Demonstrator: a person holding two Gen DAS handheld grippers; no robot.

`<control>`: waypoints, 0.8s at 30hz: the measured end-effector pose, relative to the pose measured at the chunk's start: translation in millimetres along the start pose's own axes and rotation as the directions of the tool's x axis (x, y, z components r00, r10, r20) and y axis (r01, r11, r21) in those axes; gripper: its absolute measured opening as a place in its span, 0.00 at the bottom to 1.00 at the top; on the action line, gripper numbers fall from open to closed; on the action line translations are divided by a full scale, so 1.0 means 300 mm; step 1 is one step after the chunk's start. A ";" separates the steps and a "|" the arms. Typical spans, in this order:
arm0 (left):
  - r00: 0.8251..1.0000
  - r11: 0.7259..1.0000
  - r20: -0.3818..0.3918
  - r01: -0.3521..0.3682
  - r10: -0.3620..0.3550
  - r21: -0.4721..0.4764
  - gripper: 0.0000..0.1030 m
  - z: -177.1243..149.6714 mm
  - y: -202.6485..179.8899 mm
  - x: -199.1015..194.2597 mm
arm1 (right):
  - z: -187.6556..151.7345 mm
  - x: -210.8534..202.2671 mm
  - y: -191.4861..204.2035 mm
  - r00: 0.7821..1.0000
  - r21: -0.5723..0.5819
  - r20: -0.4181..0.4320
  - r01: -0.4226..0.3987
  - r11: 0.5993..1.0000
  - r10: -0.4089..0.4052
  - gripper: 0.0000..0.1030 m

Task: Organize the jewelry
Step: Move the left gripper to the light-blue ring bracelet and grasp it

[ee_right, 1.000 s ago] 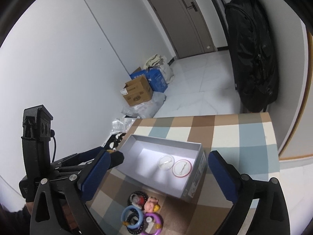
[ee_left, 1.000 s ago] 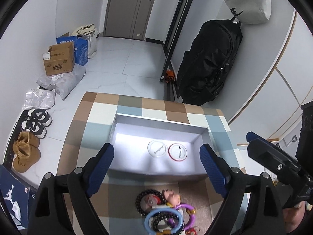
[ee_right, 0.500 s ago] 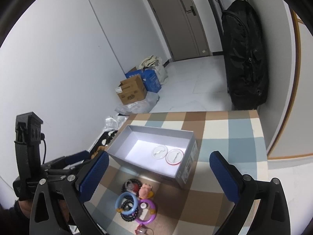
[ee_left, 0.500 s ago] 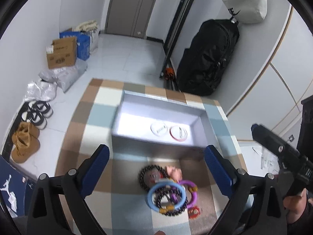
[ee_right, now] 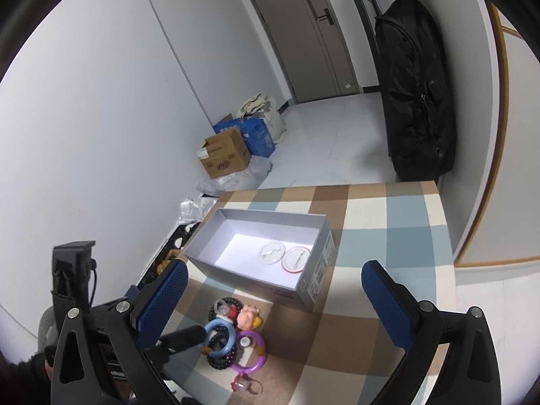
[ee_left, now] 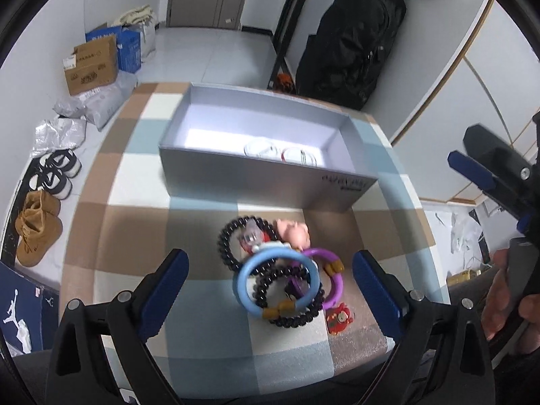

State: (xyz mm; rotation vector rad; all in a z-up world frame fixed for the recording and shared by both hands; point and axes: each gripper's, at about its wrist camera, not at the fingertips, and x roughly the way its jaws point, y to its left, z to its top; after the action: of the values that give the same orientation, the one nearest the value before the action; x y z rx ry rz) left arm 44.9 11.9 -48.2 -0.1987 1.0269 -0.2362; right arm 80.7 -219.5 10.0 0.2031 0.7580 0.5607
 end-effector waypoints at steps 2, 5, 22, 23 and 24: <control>1.000 1.000 -0.027 0.002 -0.002 -0.003 0.92 -0.008 0.000 0.016 | -0.002 0.001 0.000 1.000 0.002 -0.009 -0.001 1.000 0.001 1.00; 0.997 1.000 -0.076 0.004 -0.004 0.000 0.92 -0.021 0.002 0.039 | -0.006 -0.003 -0.004 1.000 0.008 -0.016 -0.005 1.000 0.005 1.00; 0.990 0.999 -0.133 -0.041 0.043 0.018 0.77 -0.037 -0.013 0.090 | -0.011 -0.015 -0.008 1.000 0.009 -0.017 -0.011 1.000 0.011 1.00; 0.990 0.999 -0.131 -0.042 0.044 0.018 0.76 -0.036 -0.013 0.089 | -0.012 -0.016 -0.009 1.000 0.011 -0.016 -0.010 1.000 0.010 1.00; 0.990 0.999 -0.132 -0.037 0.039 0.017 0.74 -0.037 -0.013 0.087 | -0.012 -0.016 -0.011 1.000 0.012 -0.016 -0.010 1.000 0.010 1.00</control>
State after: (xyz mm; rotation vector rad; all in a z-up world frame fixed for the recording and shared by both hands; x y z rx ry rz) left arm 47.9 0.1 -74.1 -0.1516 1.1593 -0.2241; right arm 76.6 -225.1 9.0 0.2137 0.7765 0.5681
